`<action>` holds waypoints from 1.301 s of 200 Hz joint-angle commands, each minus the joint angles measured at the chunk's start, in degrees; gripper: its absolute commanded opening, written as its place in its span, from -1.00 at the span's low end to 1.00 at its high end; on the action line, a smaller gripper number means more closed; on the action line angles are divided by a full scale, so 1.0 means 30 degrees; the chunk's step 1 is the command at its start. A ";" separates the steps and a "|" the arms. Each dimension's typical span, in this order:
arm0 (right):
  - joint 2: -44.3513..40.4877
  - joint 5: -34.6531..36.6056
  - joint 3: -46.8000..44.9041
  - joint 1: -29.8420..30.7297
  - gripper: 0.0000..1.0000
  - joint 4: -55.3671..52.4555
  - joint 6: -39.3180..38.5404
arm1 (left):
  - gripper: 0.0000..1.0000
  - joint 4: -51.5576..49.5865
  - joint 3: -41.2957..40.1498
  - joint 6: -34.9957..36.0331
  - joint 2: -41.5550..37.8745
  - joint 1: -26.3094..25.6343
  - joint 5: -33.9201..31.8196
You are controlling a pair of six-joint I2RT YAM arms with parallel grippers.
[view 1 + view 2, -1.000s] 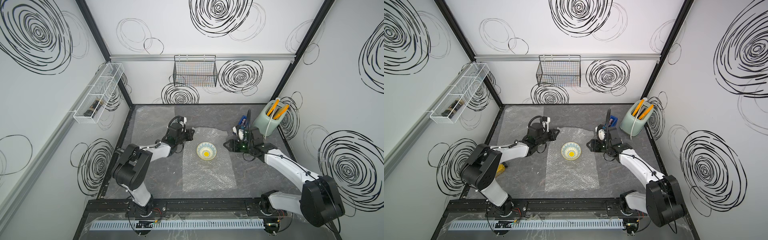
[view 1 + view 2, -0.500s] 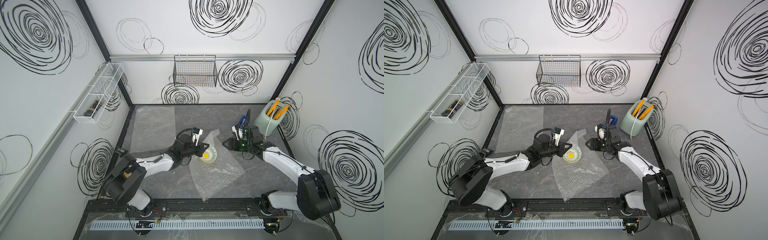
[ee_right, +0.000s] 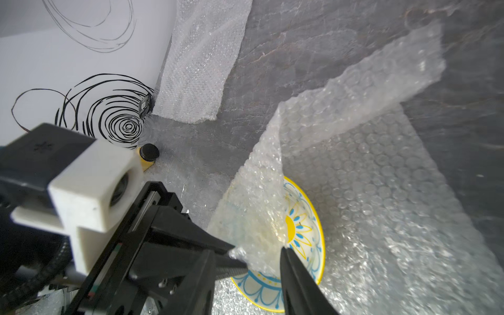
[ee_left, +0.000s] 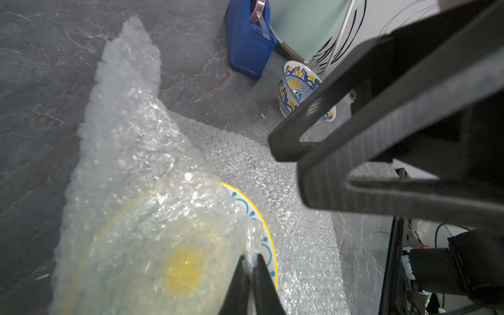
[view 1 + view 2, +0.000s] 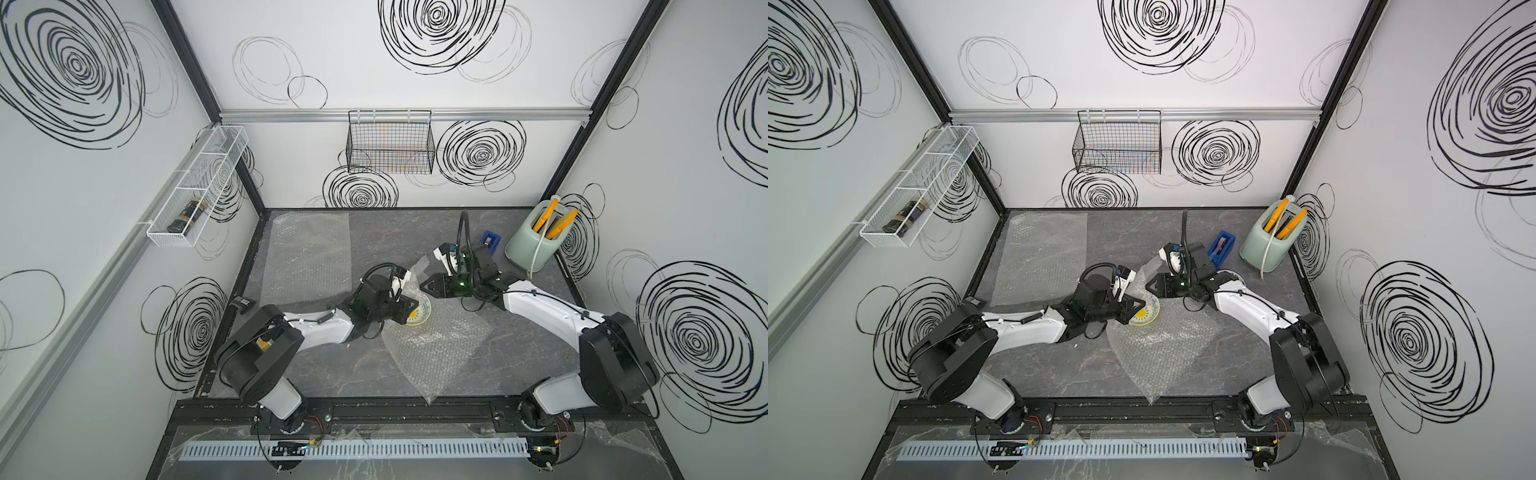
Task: Wrap bowls in bubble wrap
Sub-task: Wrap the bowl in bubble wrap.
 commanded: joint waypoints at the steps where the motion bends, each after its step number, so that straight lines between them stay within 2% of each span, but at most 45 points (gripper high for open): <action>1: 0.0898 -0.0436 0.0518 0.0382 -0.20 0.0404 0.0112 | -0.77 0.0065 0.0204 0.0367 0.0261 -0.0235 -0.0184; 21: 0.1579 -0.0773 0.0437 0.0481 -0.34 0.0801 0.0207 | -0.69 -0.0179 0.0062 0.0462 -0.0053 -0.0292 -0.0268; 73: 0.3029 -0.1014 0.0184 0.0628 -0.61 0.1324 0.0113 | 0.00 -0.0686 -0.0450 0.0244 -0.1643 -0.0322 0.0111; 99: 0.3500 -0.0807 0.0184 0.0657 -0.64 0.1341 -0.0067 | 0.33 -0.2063 -0.0368 -0.0026 -0.3455 -0.0348 -0.0609; 137: 0.3516 -0.0378 0.0316 0.0636 -0.65 0.1054 -0.0449 | 0.76 -0.6112 -0.0908 -0.2148 -0.6587 0.0600 -0.5851; 157: 0.3435 -0.0384 0.0294 0.0669 -0.65 0.1112 -0.0466 | 0.88 -0.5659 -0.1798 -0.2612 -0.6182 0.1631 -0.4978; 170: 0.3428 -0.0460 0.0304 0.0682 -0.64 0.1205 -0.0466 | 0.99 -0.5096 -0.1905 -0.2591 -0.5413 0.1699 -0.4270; 186: 0.3427 -0.0403 0.0272 0.0693 -0.64 0.1173 -0.0490 | 0.93 -0.4036 -0.1949 -0.2776 -0.4605 0.1465 -0.3558; 226: 0.3208 -0.0345 0.0116 0.0693 -0.63 0.1091 -0.0539 | 0.95 -0.2702 -0.1483 -0.2770 -0.2224 0.0928 -0.2549; 238: 0.3165 -0.0315 0.0103 0.0694 -0.62 0.1004 -0.0610 | 1.00 -0.2978 -0.1116 -0.2550 -0.1287 0.0656 -0.2856; 260: 0.2953 -0.0181 0.0125 0.0653 -0.60 0.0796 -0.0750 | 0.85 -0.3803 -0.0343 -0.2154 0.0073 0.0409 -0.3804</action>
